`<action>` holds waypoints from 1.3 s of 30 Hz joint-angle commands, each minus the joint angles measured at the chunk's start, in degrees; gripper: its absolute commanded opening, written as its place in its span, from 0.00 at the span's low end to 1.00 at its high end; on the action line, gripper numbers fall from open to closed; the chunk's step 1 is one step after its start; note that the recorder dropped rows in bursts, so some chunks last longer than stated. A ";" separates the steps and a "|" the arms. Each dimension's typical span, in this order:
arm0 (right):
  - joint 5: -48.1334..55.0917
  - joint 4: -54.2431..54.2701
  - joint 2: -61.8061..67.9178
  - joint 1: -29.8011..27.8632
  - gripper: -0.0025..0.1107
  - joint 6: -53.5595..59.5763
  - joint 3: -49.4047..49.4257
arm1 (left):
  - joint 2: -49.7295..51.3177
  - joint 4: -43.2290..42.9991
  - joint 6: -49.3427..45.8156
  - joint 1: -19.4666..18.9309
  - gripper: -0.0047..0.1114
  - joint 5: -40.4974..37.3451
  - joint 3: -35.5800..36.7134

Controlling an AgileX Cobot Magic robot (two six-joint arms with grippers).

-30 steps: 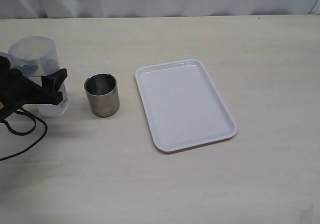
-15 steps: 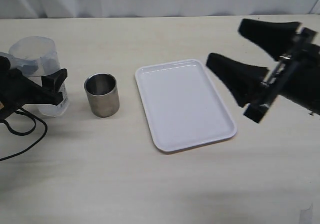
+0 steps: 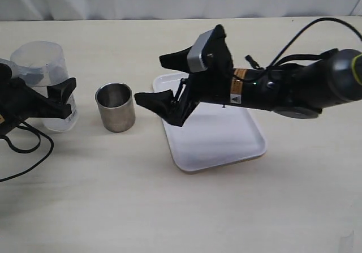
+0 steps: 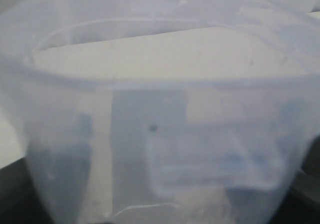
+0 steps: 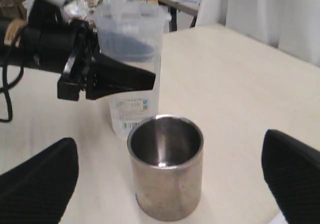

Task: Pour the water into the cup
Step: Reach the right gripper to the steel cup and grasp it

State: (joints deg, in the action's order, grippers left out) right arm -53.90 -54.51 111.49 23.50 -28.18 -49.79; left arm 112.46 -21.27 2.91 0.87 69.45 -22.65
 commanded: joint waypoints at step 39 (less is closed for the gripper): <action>3.21 -3.08 26.71 7.31 0.84 -2.48 -28.13 | 0.14 -1.13 0.36 0.50 0.04 0.51 -0.17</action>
State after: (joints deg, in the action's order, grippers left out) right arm -50.47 -58.22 137.80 30.50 -30.62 -76.97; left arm 112.46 -22.17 2.91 0.87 69.45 -22.65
